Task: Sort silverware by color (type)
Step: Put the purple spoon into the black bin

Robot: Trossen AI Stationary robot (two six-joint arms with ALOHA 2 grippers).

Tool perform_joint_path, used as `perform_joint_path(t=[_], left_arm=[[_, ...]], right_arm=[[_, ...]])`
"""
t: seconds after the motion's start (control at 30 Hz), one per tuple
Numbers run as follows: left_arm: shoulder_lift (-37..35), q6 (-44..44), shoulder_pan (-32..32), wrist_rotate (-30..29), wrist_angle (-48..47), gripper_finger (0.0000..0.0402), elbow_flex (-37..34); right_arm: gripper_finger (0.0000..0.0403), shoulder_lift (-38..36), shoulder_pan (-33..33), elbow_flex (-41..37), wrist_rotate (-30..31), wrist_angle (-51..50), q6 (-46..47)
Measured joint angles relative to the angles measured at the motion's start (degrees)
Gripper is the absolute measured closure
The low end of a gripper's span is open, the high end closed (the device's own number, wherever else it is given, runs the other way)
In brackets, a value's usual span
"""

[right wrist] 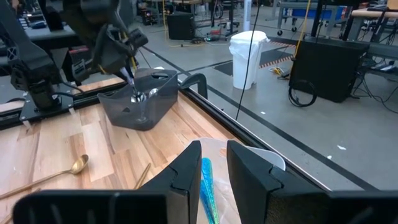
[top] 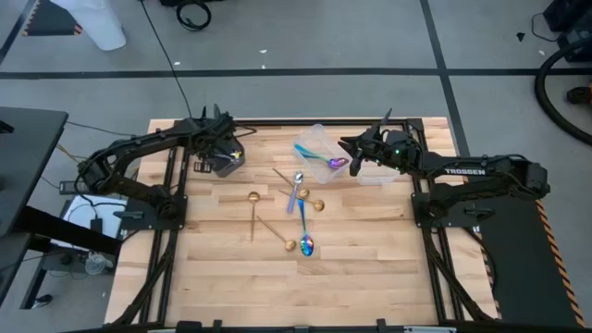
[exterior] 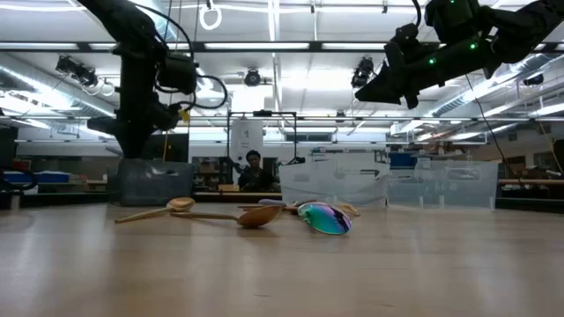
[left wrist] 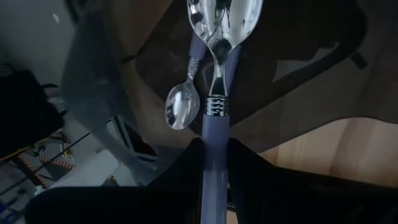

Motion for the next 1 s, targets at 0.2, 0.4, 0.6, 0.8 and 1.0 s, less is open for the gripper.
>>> perform_joint_path(t=[0.2, 0.4, 0.6, 0.8, 1.0], left_arm=[[5.35, 2.51, -1.62, -4.47, 0.39, 0.0345, 0.0], [9.14, 6.71, -1.98, -7.0, 2.8, 0.0345, 0.02], [10.93, 12.93, -1.96, -7.12, 6.54, 0.0345, 0.02], [10.97, 18.15, -1.92, -5.13, 10.56, 0.0345, 0.02], [10.97, 20.74, -1.76, -1.67, 10.97, 0.0344, 0.02]], right_arm=[[0.0315, 0.01, 0.0, 0.0, 0.0, -0.33, 0.0], [0.0315, -0.01, 0.0, 0.0, 0.0, -0.61, -0.33], [0.0315, 0.01, 0.02, 0.0, 0.0, -0.59, -0.44], [0.0315, 0.0, 0.02, 0.0, 0.0, -0.59, -0.11], [0.0315, 0.01, 0.02, 0.0, -0.01, -0.59, -0.07]])
